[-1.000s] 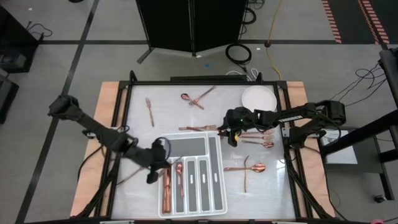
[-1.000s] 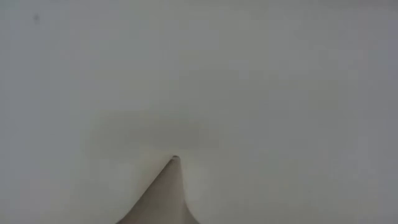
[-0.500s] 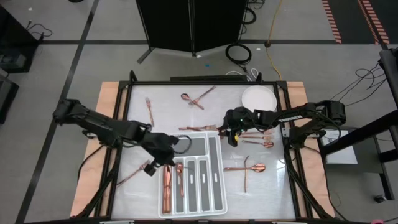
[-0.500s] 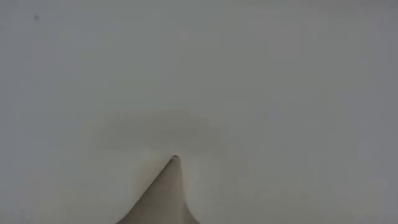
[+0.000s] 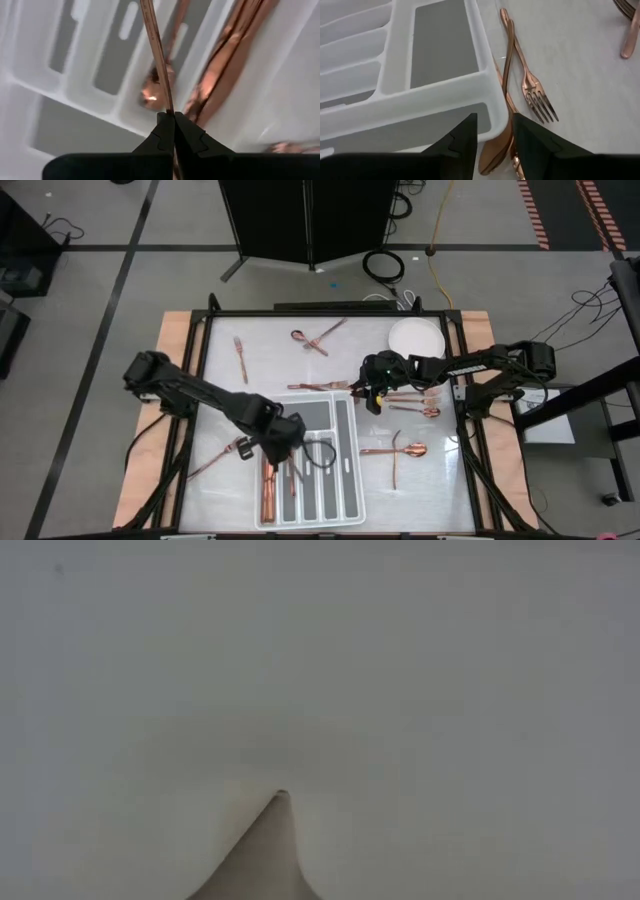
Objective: Sort silverware
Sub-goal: Put the spoon into the silverware tray
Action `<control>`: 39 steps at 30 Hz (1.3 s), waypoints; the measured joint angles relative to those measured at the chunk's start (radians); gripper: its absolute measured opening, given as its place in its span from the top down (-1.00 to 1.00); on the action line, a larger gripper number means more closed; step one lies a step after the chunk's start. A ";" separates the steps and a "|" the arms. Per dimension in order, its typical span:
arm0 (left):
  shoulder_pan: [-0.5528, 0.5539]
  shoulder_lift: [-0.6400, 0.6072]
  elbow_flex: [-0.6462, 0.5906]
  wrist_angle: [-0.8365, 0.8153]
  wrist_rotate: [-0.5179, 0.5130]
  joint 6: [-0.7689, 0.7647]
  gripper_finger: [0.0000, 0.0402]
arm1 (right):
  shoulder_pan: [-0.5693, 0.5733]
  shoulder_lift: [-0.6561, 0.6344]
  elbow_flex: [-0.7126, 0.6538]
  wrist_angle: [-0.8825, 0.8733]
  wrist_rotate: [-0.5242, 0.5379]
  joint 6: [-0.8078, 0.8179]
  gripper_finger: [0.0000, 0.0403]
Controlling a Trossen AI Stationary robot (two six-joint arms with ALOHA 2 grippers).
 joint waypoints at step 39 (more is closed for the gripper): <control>-0.192 0.167 0.044 0.094 -0.086 0.158 0.96 | 0.002 0.000 0.000 -0.081 0.000 0.081 0.43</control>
